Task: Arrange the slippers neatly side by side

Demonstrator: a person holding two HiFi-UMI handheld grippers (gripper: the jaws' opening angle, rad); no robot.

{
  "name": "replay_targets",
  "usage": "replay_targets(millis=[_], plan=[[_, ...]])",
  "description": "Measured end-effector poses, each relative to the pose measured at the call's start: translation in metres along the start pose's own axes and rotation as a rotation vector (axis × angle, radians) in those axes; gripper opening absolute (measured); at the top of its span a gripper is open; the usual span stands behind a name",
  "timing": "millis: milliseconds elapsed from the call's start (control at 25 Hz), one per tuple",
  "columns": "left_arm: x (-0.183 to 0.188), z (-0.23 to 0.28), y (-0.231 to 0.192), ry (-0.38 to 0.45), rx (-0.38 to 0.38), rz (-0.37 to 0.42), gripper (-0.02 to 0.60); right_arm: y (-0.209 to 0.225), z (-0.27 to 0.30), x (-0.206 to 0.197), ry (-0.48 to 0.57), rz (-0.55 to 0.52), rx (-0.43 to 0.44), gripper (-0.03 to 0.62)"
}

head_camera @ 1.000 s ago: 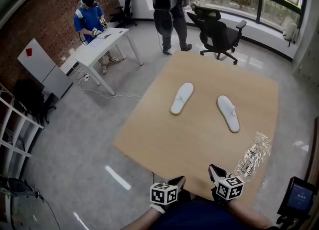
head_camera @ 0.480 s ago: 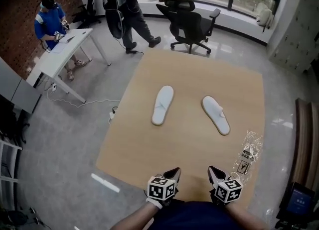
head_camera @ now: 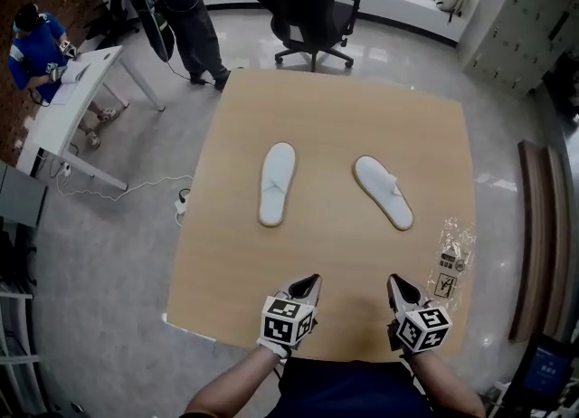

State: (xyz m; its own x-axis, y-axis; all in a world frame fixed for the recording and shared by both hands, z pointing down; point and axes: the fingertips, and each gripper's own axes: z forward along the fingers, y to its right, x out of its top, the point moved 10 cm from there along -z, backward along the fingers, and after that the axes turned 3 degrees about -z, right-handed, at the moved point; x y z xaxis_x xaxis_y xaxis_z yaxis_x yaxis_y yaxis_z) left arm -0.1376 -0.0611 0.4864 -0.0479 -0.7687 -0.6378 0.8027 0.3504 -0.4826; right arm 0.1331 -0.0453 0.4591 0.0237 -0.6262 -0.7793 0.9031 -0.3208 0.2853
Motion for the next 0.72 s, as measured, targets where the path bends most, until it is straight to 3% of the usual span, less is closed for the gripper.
replay_targets(millis=[240, 480, 720], plan=[[0.032, 0.015, -0.025, 0.003, 0.064, 0.087, 0.094, 0.028, 0.033, 0.025, 0.035, -0.117, -0.011, 0.014], [0.077, 0.016, -0.067, 0.075, 0.227, 0.049, 0.153, 0.076, 0.082, 0.058, 0.034, -0.247, 0.025, 0.141], [0.104, 0.032, -0.115, 0.067, 0.329, 0.063, 0.239, 0.109, 0.125, 0.077, 0.030, -0.327, 0.012, 0.207]])
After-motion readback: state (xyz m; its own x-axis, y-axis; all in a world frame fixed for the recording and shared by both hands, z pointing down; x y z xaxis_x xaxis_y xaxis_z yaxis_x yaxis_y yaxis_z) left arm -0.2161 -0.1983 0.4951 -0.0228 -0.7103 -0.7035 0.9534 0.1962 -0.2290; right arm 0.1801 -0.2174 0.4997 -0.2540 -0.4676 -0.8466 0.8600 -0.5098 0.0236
